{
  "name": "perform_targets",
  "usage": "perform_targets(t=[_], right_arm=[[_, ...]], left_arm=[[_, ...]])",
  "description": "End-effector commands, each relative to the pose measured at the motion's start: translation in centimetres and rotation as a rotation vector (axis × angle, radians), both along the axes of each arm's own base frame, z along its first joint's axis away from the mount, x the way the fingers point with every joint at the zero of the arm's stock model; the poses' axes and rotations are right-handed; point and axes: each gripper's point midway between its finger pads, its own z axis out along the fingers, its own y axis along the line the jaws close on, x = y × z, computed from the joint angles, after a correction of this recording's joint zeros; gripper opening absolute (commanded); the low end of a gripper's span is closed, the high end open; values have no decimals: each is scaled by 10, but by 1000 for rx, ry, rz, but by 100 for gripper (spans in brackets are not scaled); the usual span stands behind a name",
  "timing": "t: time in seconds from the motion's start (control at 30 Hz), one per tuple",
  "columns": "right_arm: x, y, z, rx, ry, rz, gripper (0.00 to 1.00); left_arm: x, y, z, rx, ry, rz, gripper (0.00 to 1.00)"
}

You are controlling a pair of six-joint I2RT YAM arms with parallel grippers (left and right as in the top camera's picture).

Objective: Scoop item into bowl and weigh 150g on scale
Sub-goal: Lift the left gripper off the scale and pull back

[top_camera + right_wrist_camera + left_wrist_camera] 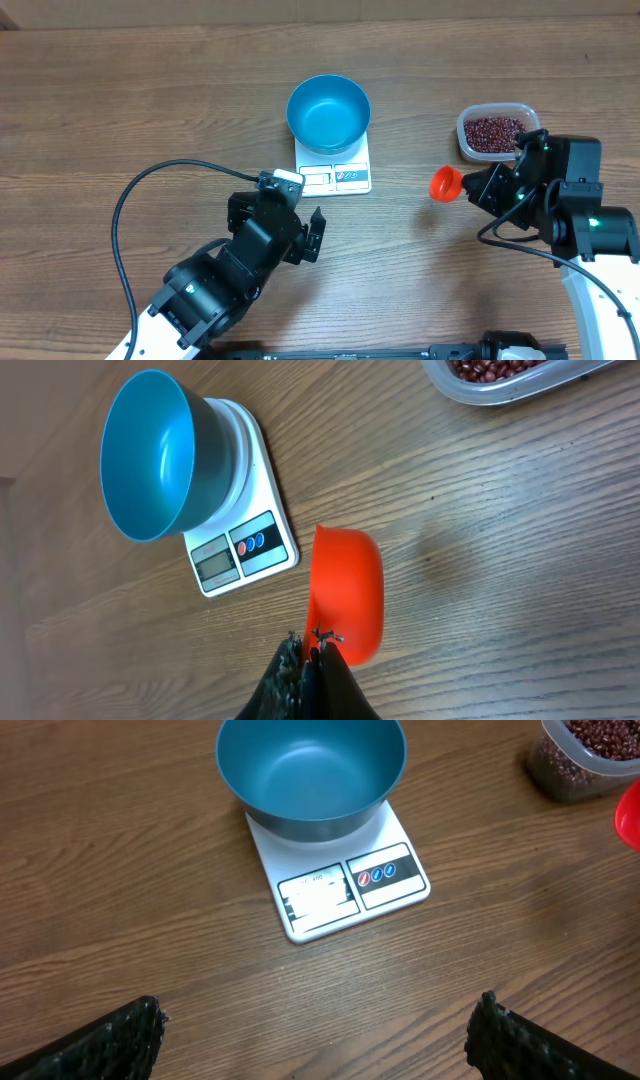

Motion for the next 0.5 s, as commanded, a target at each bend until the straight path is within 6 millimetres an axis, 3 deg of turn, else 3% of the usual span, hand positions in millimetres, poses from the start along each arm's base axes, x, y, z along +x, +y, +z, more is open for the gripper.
perform_targets(t=[0.0,0.47], right_arm=[[4,-1,18,-3,-57,5,4],[4,0,17,-3,-55,5,4]], left_arm=[[2,1,-4,2,9,22,99],[6,-4,-29,66,74,23,99]])
